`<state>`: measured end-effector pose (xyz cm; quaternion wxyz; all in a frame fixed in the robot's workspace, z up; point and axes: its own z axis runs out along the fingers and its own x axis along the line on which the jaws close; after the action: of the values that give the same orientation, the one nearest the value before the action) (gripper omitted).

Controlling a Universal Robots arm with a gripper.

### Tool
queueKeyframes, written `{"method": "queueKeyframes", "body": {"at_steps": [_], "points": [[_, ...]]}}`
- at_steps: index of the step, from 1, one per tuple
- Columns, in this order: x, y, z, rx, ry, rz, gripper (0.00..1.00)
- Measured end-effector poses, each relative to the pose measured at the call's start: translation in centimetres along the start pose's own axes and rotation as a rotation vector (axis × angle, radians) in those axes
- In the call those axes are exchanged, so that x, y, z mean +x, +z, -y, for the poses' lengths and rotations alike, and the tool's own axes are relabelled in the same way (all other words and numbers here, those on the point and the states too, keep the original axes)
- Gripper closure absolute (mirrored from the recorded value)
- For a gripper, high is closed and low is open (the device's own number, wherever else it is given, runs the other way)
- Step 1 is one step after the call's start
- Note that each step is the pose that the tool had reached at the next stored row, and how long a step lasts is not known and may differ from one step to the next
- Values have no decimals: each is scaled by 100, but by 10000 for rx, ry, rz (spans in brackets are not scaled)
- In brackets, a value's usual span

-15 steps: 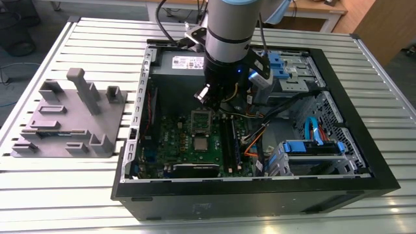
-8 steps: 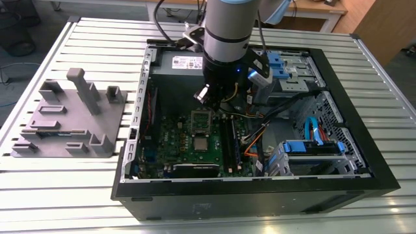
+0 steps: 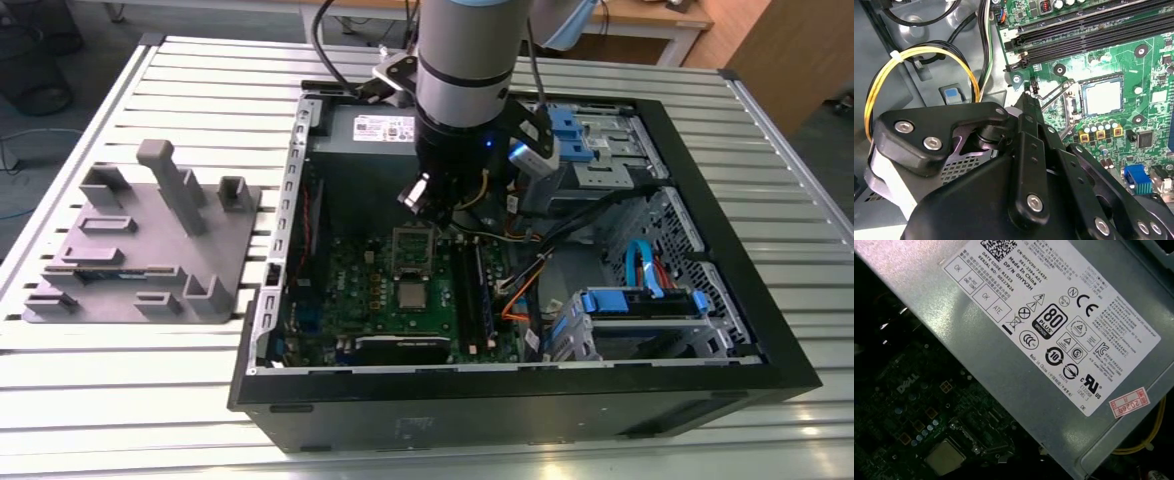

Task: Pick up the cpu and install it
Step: 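Close the cpu cover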

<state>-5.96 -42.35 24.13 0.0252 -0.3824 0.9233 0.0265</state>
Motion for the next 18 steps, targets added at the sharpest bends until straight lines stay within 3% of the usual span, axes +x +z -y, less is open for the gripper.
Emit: {"method": "queueKeyframes", "body": {"at_steps": [18], "points": [[30,-4,29,-45,-647,-17,89]]}}
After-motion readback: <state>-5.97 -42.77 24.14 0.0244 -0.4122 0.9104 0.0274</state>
